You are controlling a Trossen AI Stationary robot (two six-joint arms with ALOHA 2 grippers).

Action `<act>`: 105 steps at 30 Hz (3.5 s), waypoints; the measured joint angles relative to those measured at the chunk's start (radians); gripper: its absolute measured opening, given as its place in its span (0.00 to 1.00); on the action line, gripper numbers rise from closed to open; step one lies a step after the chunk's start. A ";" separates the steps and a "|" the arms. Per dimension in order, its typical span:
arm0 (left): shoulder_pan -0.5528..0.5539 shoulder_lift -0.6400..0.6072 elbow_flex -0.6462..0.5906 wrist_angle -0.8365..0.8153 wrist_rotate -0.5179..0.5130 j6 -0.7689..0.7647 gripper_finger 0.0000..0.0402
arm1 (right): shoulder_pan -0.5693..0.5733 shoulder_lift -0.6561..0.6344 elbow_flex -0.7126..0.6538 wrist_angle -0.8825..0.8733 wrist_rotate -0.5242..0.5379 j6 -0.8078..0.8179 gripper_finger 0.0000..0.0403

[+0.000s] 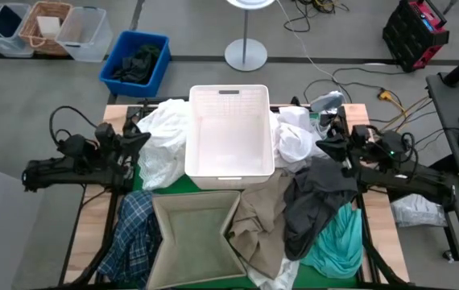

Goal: Sort clothes
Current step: Put the black short pants into the white bin

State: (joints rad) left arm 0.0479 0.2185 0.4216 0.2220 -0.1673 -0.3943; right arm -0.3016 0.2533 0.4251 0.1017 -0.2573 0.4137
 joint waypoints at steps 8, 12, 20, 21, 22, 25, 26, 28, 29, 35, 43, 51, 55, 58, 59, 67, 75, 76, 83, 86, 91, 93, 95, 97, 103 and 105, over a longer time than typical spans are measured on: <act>0.000 0.025 0.089 -0.036 0.000 0.000 0.00 | 0.000 0.089 0.028 -0.017 -0.003 -0.036 0.03; 0.000 0.045 0.139 -0.039 0.001 0.000 0.00 | 0.000 0.115 0.029 -0.023 -0.003 -0.043 0.03; 0.000 0.091 0.250 -0.041 0.001 0.000 0.00 | 0.000 0.121 0.046 -0.185 -0.007 -0.046 0.03; 0.000 0.098 0.265 -0.042 0.001 0.000 0.00 | 0.000 0.121 0.050 -0.197 -0.007 -0.079 0.03; 0.000 0.106 0.280 -0.043 0.001 0.000 0.00 | 0.000 0.121 0.058 -0.207 -0.008 -0.122 0.03; 0.000 0.129 0.328 -0.046 0.001 0.000 0.00 | 0.000 0.122 0.092 -0.208 -0.007 -0.244 0.03; 0.000 0.137 0.344 -0.046 0.001 0.000 0.00 | 0.000 0.123 0.110 -0.210 -0.008 -0.256 0.03; 0.000 0.153 0.377 -0.046 0.001 0.000 0.00 | 0.000 0.124 0.147 -0.217 -0.004 -0.258 0.03; 0.000 0.161 0.394 -0.046 0.001 0.000 0.00 | 0.000 0.124 0.165 -0.221 -0.003 -0.259 0.03; 0.000 0.212 0.502 -0.046 0.001 0.000 0.00 | 0.000 0.162 0.274 -0.231 -0.001 -0.273 0.03; 0.000 0.279 0.645 -0.043 0.002 0.000 0.00 | 0.000 0.352 0.443 -0.251 0.000 -0.016 0.03; 0.000 0.335 0.761 -0.043 0.002 -0.001 0.00 | 0.000 0.591 0.701 -0.404 0.025 -0.002 0.03; 0.000 0.367 0.827 -0.039 0.001 -0.010 0.00 | 0.000 0.677 0.848 -0.504 0.050 -0.037 0.03; 0.000 0.385 0.872 -0.037 0.001 -0.008 0.00 | 0.000 0.730 0.933 -0.577 0.077 -0.080 0.03; 0.000 0.391 0.885 -0.038 0.001 -0.008 0.00 | 0.000 0.745 0.953 -0.594 0.080 -0.091 0.03; 0.000 0.415 0.962 -0.071 0.004 0.010 0.00 | 0.000 0.843 1.106 -0.751 0.108 -0.161 0.03; 0.000 0.447 0.935 -0.493 0.076 0.034 0.00 | 0.000 0.943 1.323 -0.951 0.115 -0.190 0.03; 0.000 0.454 0.932 -0.524 0.075 0.032 0.00 | 0.000 0.957 1.352 -0.980 0.115 -0.192 0.03; 0.000 0.512 0.930 -0.685 0.075 -0.067 0.00 | 0.000 1.069 1.571 -1.163 0.110 -0.283 0.03; 0.000 0.553 0.942 -0.672 0.074 -0.075 0.00 | 0.000 1.105 1.628 -1.166 0.109 -0.379 0.03; 0.000 0.613 0.959 -0.667 0.072 -0.072 0.00 | 0.000 1.156 1.686 -1.165 0.111 -0.582 0.03; 0.000 0.639 0.959 -0.666 0.072 -0.097 0.00 | 0.000 1.174 1.698 -1.163 0.122 -0.693 0.03; 0.000 0.659 0.959 -0.655 0.077 -0.134 0.00 | 0.000 1.192 1.703 -1.138 0.127 -0.755 0.03; 0.000 0.675 0.958 -0.666 0.097 -0.185 0.00 | 0.003 1.210 1.712 -1.125 0.126 -0.710 0.03; -0.001 0.707 0.959 -0.715 0.352 -0.234 0.00 | 0.029 1.278 1.823 -1.162 0.105 -0.553 0.03; -0.001 0.708 0.959 -0.741 0.385 -0.256 0.00 | 0.054 1.296 1.869 -1.181 0.104 -0.492 0.03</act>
State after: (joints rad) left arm 0.0471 0.9268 1.3804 -0.5188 0.2181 -0.6502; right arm -0.2478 1.5492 2.2941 -1.0790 -0.1535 -0.0787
